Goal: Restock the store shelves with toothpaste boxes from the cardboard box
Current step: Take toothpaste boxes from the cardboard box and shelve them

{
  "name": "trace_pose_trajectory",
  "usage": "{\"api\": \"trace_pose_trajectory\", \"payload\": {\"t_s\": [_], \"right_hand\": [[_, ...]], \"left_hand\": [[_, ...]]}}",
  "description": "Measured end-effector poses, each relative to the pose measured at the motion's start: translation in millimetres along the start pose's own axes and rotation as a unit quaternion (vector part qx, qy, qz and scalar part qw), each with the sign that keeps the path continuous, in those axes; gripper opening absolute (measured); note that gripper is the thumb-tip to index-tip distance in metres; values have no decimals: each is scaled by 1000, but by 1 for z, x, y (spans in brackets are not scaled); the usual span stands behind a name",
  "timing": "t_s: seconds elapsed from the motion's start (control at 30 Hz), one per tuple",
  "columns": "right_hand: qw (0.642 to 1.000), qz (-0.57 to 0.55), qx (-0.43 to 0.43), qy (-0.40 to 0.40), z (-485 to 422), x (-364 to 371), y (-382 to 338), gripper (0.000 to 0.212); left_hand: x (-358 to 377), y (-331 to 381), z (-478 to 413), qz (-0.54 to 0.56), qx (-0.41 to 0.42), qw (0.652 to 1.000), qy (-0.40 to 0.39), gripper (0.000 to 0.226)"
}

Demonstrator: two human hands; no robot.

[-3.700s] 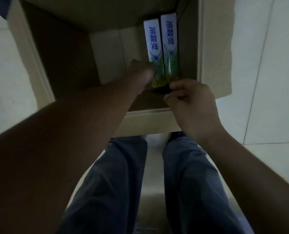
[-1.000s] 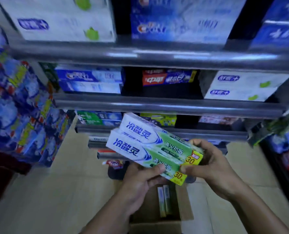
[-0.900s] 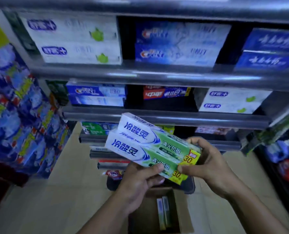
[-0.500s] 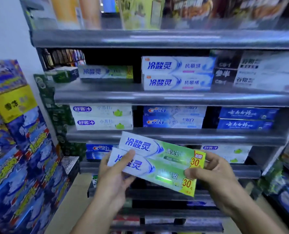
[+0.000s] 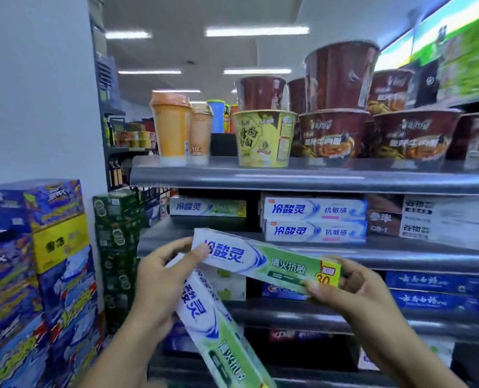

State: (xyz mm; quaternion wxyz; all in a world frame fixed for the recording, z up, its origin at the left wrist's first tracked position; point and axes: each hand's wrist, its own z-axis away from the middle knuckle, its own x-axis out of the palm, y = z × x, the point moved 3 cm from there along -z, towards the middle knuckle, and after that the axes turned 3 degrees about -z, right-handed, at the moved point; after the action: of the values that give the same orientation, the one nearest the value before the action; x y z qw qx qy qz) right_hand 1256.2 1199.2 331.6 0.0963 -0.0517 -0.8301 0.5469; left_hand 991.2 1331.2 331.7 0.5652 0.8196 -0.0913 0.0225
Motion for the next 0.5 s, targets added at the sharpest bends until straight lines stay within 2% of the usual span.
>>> {"api": "trace_pose_trajectory", "payload": {"t_s": [0.2,0.3,0.4,0.5], "right_hand": [[991,116,-50,-31,-38,54,-15,32],[968,234,-85,38,-61,78,-15,44],[940,287,-151,109,-79,96,-20,64],[915,322,-197,146,-98,104,-21,49]], "left_hand": [[-59,22,-37,-79,47,996,14,30],[-83,34,-57,-108,63,992,32,22],[-95,40,-76,-131,59,990,13,27],[-97,39,-91,-157,46,986,-13,36]]}}
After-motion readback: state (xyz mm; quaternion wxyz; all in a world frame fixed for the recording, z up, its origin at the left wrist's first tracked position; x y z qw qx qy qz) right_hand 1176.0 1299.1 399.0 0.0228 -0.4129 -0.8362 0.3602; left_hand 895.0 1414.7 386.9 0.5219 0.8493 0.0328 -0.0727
